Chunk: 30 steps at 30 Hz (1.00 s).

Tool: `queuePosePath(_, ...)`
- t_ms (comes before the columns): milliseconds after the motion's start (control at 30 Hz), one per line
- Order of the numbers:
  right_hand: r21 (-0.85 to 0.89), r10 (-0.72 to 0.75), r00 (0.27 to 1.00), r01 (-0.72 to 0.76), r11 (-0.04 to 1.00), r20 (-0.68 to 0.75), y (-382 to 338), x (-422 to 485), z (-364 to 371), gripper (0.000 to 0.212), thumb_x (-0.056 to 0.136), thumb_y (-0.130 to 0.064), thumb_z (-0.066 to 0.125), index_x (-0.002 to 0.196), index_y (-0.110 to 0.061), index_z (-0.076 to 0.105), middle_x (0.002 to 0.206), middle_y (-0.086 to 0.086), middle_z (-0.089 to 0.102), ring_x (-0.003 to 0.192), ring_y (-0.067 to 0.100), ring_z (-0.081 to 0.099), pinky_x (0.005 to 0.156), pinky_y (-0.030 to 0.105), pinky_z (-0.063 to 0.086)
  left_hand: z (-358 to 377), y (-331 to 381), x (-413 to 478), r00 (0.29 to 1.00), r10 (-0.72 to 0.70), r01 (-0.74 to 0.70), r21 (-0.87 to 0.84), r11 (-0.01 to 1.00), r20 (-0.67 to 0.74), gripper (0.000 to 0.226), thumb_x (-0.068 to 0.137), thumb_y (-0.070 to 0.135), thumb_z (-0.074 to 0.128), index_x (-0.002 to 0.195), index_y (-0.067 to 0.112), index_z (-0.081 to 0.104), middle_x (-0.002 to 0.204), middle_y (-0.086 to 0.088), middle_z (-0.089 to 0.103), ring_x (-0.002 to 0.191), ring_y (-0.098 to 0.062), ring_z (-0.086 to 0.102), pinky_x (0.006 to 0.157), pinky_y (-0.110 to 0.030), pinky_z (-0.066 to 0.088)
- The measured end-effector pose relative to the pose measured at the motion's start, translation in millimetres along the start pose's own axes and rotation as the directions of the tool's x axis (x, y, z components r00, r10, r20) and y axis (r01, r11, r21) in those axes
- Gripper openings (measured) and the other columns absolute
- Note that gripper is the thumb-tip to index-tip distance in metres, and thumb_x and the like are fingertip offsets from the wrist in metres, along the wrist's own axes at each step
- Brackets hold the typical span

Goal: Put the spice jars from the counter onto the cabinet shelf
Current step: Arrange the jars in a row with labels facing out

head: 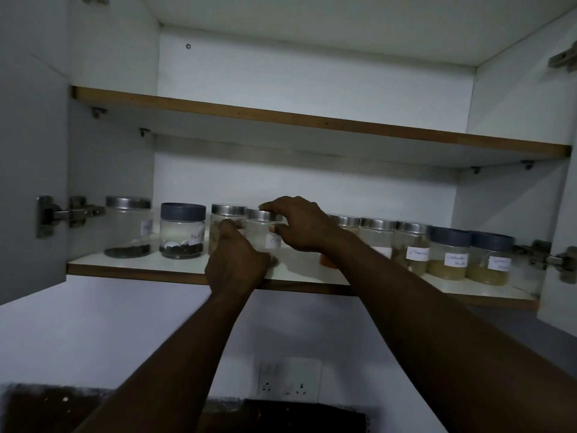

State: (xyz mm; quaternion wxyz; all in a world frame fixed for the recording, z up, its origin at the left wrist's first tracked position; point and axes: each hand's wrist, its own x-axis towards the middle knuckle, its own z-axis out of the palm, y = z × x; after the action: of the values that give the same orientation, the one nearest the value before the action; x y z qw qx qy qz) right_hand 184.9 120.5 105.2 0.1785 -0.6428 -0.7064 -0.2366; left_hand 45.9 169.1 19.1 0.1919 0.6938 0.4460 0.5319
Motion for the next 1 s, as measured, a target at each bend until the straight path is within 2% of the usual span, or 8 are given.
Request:
queuePosePath(133,-0.058,0.051,0.998,-0.053,0.997,-0.039,13.1,-3.8,-0.9,0.047,0.100,-0.036,0.060,0.146,-0.034,0.054,0.141,-0.001,0.059,0.129,0.026,0.051,0.105,0.048,0.044,15.7,2.0,7.0,0.994,-0.009,-0.008,0.154,0.988,0.110,0.112,0.063,0.063,0.089,0.146,0.019,0.029,0.137,-0.007,0.059,0.122,-0.033,0.061,0.091,-0.046,0.051)
queuePosePath(200,-0.072,0.068,0.997,-0.071,0.995,-0.039,19.7,-6.4,-3.0,0.047,0.099,-0.041,0.061,0.145,-0.035,0.055,0.136,-0.001,0.060,0.125,0.026,0.053,0.103,0.048,0.045,24.3,6.0,8.4,0.987,-0.002,-0.032,0.212,0.977,0.159,0.110,0.065,0.068,0.085,0.145,0.019,0.027,0.140,-0.008,0.056,0.124,-0.033,0.059,0.093,-0.046,0.051)
queuePosePath(333,-0.100,0.091,0.994,-0.097,0.990,-0.060,32.2,-11.5,-5.4,0.047,0.097,-0.045,0.063,0.143,-0.034,0.058,0.130,-0.002,0.062,0.120,0.025,0.055,0.098,0.044,0.046,36.9,17.3,11.2,0.970,0.006,-0.074,0.274,0.959,0.243,0.098,0.067,0.068,0.082,0.134,0.018,0.032,0.125,-0.009,0.064,0.116,-0.033,0.062,0.091,-0.044,0.055)
queuePosePath(533,-0.143,0.132,0.991,-0.136,0.980,-0.037,51.3,-16.4,-13.1,0.049,0.094,-0.048,0.066,0.140,-0.033,0.060,0.128,-0.003,0.063,0.119,0.022,0.058,0.099,0.044,0.047,52.8,28.1,16.2,0.929,-0.019,-0.100,0.301,0.948,0.370,0.099,0.071,0.069,0.079,0.138,0.015,0.030,0.129,-0.012,0.062,0.120,-0.033,0.059,0.101,-0.050,0.049)
queuePosePath(700,-0.157,0.158,0.986,-0.164,0.974,-0.047,59.5,-19.1,-14.7,0.049,0.093,-0.050,0.067,0.139,-0.034,0.061,0.128,-0.003,0.065,0.117,0.022,0.059,0.098,0.045,0.048,61.8,31.2,21.1,0.896,-0.054,-0.107,0.332,0.937,0.440,0.109,0.074,0.076,0.071,0.149,0.015,0.022,0.142,-0.013,0.054,0.137,-0.034,0.043,0.109,-0.054,0.039)
queuePosePath(833,-0.169,0.168,0.983,-0.178,0.969,-0.071,62.5,-19.9,-9.6,0.050,0.093,-0.053,0.065,0.139,-0.034,0.060,0.126,-0.002,0.064,0.117,0.023,0.057,0.095,0.042,0.046,65.6,28.5,22.3,0.869,-0.028,-0.166,0.343,0.924,0.494,0.104,0.080,0.078,0.061,0.151,0.017,0.017,0.147,-0.011,0.052,0.145,-0.036,0.032,0.113,-0.057,0.029)
queuePosePath(933,-0.183,0.171,0.982,-0.183,0.966,-0.080,63.2,-19.8,-7.3,0.051,0.094,-0.055,0.064,0.140,-0.036,0.059,0.128,-0.003,0.063,0.119,0.024,0.056,0.095,0.041,0.044,64.6,27.9,19.8,0.869,-0.008,-0.189,0.346,0.919,0.495,0.096,0.083,0.076,0.058,0.148,0.018,0.018,0.144,-0.011,0.055,0.145,-0.035,0.033,0.111,-0.057,0.027)
queuePosePath(1000,-0.204,0.182,0.981,-0.192,0.960,-0.069,62.0,-19.9,-7.5,0.056,0.092,-0.058,0.064,0.143,-0.036,0.056,0.135,-0.003,0.060,0.125,0.025,0.053,0.099,0.044,0.041,60.6,28.8,16.3,0.876,0.003,-0.183,0.325,0.928,0.483,0.093,0.082,0.073,0.062,0.143,0.018,0.020,0.138,-0.011,0.057,0.139,-0.035,0.039,0.108,-0.055,0.033)
